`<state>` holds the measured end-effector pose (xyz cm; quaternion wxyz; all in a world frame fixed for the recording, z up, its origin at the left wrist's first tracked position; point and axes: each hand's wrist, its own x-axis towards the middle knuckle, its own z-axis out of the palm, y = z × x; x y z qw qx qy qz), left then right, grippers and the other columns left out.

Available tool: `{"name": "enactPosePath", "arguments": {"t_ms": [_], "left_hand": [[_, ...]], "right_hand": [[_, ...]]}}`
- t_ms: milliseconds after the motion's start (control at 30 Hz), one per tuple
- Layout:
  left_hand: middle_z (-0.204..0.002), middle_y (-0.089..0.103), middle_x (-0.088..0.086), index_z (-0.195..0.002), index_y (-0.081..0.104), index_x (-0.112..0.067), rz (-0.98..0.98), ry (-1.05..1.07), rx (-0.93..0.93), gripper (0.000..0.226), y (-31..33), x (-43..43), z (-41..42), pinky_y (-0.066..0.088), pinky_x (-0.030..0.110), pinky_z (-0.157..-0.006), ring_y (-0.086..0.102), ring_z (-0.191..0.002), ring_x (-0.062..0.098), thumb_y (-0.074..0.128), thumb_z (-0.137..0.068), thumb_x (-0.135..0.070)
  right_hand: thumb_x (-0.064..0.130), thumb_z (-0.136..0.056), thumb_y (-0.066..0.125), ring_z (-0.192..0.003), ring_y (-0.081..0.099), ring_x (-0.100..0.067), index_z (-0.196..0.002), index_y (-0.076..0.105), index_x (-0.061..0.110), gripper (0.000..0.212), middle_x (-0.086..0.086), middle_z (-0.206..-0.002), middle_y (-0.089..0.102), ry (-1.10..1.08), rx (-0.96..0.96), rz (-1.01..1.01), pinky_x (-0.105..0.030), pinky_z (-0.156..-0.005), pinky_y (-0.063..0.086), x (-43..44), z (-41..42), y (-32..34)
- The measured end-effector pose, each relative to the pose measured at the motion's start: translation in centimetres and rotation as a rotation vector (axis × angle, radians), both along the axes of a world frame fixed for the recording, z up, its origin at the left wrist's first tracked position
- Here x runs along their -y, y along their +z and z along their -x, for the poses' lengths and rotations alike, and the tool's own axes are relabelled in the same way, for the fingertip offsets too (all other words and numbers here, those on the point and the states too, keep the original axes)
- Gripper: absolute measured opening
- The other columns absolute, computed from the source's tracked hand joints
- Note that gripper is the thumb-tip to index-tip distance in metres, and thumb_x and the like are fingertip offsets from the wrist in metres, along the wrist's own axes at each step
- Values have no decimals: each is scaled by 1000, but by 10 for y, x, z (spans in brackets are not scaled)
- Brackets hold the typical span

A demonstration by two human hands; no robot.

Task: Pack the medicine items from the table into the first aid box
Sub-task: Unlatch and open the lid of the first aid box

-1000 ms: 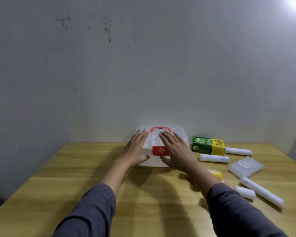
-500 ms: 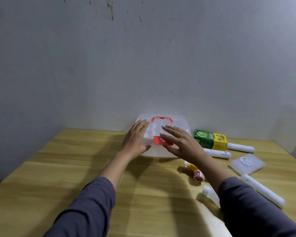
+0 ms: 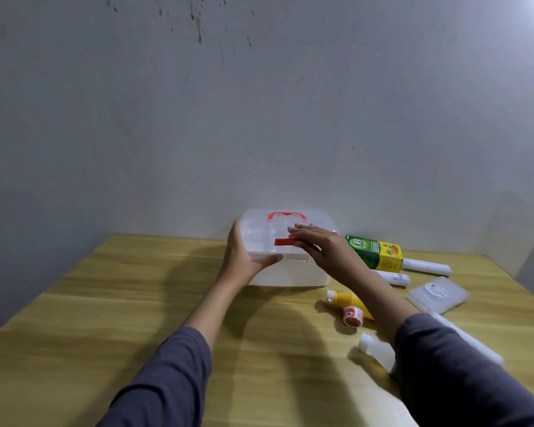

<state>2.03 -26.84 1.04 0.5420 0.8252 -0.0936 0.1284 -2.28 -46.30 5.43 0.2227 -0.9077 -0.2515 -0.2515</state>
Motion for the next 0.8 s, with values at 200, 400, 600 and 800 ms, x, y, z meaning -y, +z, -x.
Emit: {"name": "enactPosePath", "arguments": {"t_ms": [200, 400, 600, 800], "left_hand": [[-140, 45, -6, -144, 32, -27, 74, -53, -43, 116, -7, -5, -1, 45, 37, -103, 44, -128, 16, 91, -46, -48], [-134, 53, -9, -138, 41, -29, 21, -137, -48, 107, -7, -11, 1, 47, 31, -95, 51, -121, 12, 87, -46, -59], [-122, 59, -14, -129, 48, -32, 73, -155, -3, 88, -7, -11, 2, 52, 28, -88, 56, -114, 7, 89, -52, -45], [-131, 56, -13, -134, 44, -37, 84, -143, -15, 99, -14, -13, -1, 50, 41, -100, 53, -122, 10, 88, -48, -56]], "right_hand": [[20, -91, 56, -113, 62, -22, -120, 62, 13, 31, -8, -121, 66, -8, -30, -24, -37, -99, 49, 2, -3, 33], [23, -91, 55, -98, 67, -22, -112, 67, 15, 26, -5, -109, 72, -64, 78, -116, -40, -84, 54, 0, -28, 76], [30, -88, 59, -104, 64, -21, -116, 65, 19, 30, -3, -116, 69, -183, 142, -190, -43, -86, 54, 6, -61, 79], [30, -86, 62, -119, 57, -24, -125, 59, 15, 41, -7, -130, 61, -315, 139, -186, -36, -100, 45, 30, -87, 73]]}}
